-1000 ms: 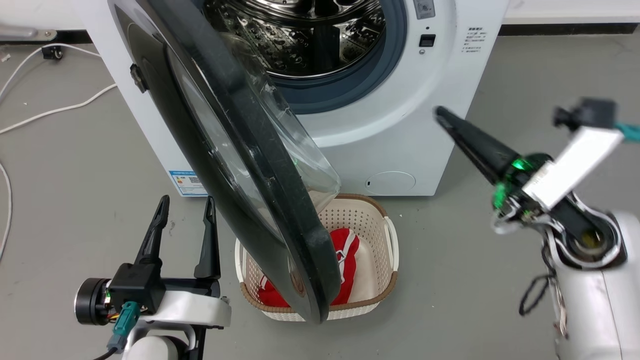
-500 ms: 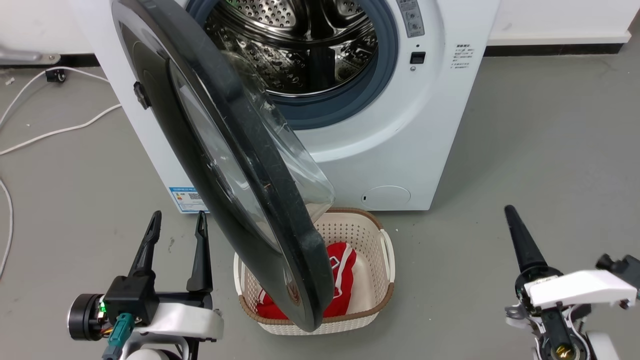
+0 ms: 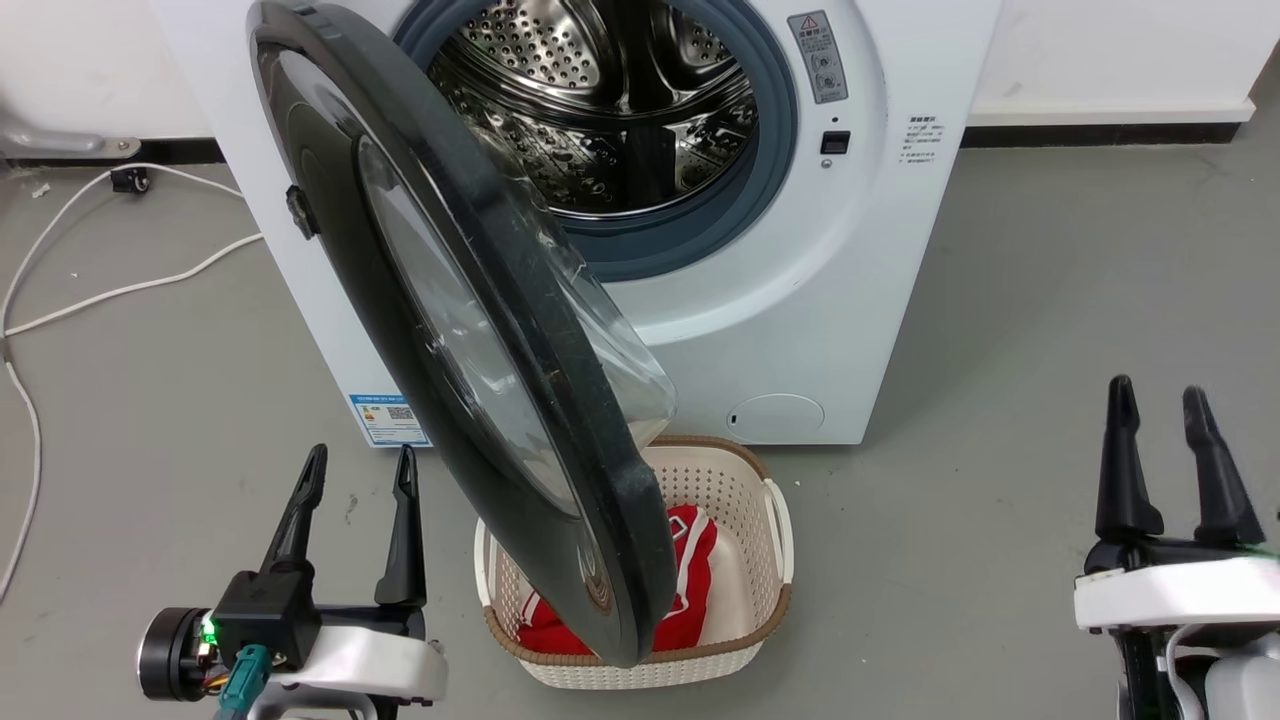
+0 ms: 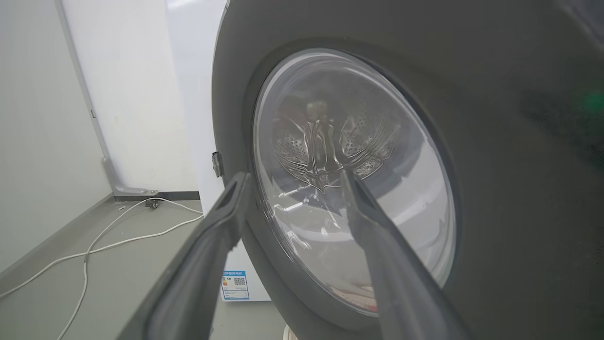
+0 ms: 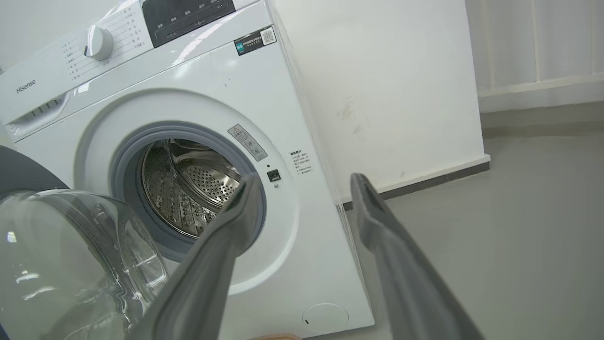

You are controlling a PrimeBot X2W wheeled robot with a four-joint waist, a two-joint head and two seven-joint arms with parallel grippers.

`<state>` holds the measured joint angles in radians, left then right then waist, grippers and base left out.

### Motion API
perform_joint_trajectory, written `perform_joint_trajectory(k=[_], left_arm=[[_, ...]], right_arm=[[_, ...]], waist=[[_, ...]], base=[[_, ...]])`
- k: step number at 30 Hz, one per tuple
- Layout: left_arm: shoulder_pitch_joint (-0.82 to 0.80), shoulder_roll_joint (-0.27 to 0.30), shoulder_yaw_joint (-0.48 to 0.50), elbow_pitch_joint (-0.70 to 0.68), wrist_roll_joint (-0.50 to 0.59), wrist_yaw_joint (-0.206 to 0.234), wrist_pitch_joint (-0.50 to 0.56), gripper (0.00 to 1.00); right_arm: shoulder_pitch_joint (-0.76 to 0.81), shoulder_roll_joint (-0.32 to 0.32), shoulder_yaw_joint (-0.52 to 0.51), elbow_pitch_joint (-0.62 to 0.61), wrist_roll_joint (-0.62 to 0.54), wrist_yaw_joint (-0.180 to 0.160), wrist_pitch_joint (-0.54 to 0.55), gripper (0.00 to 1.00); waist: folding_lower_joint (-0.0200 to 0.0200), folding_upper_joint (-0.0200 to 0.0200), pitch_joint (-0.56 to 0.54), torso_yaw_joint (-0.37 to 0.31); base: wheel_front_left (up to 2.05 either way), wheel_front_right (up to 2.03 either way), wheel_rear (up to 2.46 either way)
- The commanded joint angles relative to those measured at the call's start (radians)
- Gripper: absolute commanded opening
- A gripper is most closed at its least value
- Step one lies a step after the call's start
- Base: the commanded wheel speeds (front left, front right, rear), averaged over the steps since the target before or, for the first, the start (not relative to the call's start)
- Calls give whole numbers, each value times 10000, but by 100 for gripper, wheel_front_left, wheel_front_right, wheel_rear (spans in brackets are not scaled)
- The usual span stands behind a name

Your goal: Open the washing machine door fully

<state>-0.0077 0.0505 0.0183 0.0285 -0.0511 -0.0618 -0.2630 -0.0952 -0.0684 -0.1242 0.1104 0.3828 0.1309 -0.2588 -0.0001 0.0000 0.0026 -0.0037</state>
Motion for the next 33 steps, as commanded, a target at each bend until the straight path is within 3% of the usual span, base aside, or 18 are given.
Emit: perform_joint_trajectory(k=[1, 6, 11, 33], left_arm=[[84, -3, 19, -26, 19, -18, -24, 100], [93, -3, 46, -61, 112, -68, -24, 100], [81, -3, 70, -94, 150, -109, -24, 100], [108, -3, -13, -111, 207, -146, -24, 100]], right_arm=[[175, 37, 1, -140, -331, -3, -32, 100], [655, 172, 73, -1433, -2395, -3, -55, 100], [1306, 196, 355, -2169, -3477, -3, 3, 100], [1302, 196, 551, -930, -3077, -5, -49, 100]], waist=[[1, 0, -4, 5], [1, 0, -35, 23], [1, 0, -30, 20], [1, 0, 66, 14]], base=[[0, 0, 0], [0, 0, 0], [0, 0, 0], [0, 0, 0]])
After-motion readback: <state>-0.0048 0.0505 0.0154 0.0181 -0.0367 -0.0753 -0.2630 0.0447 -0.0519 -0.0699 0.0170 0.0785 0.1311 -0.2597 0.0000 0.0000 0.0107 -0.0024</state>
